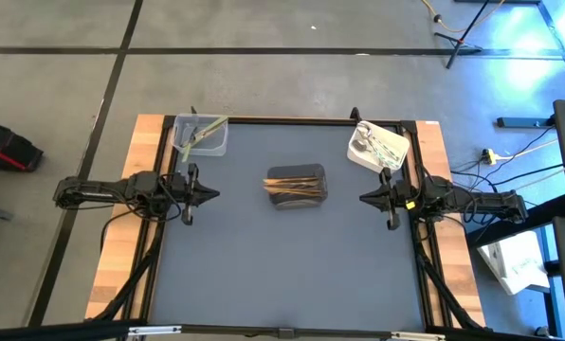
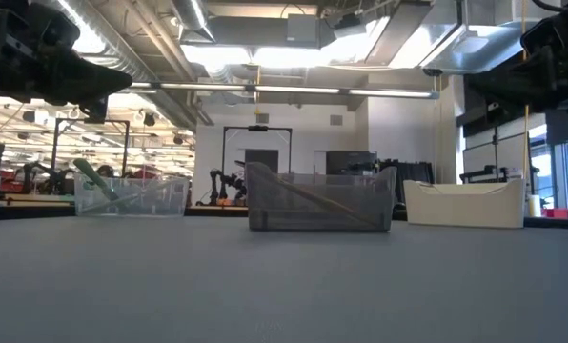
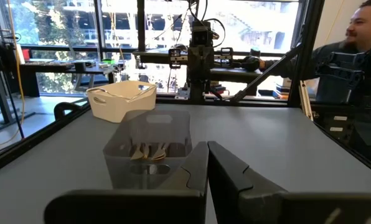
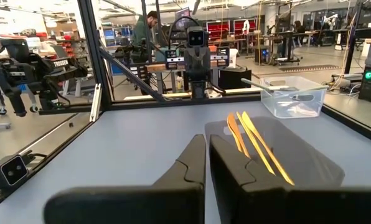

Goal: Sort silverware by color (type)
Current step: Return to Home Position

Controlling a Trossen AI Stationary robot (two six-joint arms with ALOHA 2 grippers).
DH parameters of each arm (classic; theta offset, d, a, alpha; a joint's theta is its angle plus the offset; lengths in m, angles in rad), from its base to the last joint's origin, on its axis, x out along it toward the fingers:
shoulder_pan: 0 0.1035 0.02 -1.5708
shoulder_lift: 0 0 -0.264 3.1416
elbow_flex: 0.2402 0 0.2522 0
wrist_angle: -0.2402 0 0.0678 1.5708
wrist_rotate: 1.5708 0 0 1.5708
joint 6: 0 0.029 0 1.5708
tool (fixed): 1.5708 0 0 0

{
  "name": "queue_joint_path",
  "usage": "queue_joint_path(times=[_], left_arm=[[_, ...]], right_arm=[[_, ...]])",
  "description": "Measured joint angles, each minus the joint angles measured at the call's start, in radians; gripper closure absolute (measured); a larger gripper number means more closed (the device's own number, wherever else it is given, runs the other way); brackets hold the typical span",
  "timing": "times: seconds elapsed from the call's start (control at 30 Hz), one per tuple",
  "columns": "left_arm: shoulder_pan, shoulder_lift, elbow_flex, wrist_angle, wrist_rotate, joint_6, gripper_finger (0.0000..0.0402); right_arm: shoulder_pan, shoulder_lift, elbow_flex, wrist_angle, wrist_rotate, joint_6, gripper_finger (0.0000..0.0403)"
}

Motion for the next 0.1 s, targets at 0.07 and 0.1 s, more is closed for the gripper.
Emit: queue_joint_path(times=[0.07,0.1], left_arm=[[0.000,0.000,0.000,0.000,0.000,0.000,0.0398],[0.000,0.000,0.000,0.000,0.000,0.000,0.0398]], right_arm=[[0.000,0.000,0.000,0.000,0.000,0.000,0.0391],[0.000,0.000,0.000,0.000,0.000,0.000,0.0391]])
